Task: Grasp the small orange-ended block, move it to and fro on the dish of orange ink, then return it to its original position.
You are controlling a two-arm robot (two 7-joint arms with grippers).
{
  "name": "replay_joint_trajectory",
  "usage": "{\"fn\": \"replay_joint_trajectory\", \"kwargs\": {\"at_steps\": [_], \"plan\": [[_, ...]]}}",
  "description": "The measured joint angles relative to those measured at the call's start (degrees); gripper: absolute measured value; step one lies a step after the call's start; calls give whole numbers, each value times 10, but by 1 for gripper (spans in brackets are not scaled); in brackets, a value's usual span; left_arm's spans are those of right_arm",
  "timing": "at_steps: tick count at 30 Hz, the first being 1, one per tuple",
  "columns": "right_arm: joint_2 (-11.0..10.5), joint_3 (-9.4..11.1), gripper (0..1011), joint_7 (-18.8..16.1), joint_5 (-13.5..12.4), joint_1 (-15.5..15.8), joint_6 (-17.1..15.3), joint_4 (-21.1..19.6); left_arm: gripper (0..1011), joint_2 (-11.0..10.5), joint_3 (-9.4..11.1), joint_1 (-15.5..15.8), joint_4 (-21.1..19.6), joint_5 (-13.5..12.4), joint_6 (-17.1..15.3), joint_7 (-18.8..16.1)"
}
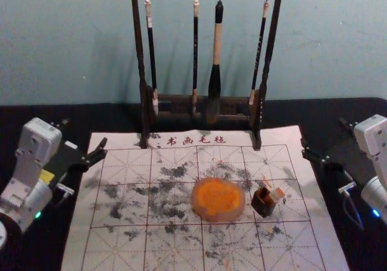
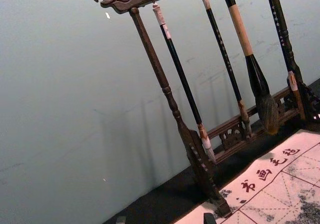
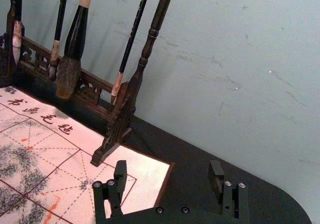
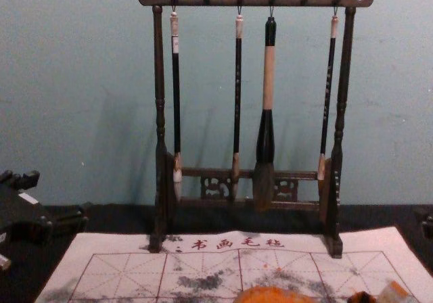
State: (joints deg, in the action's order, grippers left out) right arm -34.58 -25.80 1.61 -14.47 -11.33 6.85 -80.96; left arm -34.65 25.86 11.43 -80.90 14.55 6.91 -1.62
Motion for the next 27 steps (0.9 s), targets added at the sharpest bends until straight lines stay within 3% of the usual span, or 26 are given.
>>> {"fn": "replay_joint_trajectory", "kwargs": {"at_steps": [27], "plan": [[-1, -1, 1002, 0, -1, -1, 1, 1, 1001, 0, 0, 0, 0, 0, 0, 0]]}}
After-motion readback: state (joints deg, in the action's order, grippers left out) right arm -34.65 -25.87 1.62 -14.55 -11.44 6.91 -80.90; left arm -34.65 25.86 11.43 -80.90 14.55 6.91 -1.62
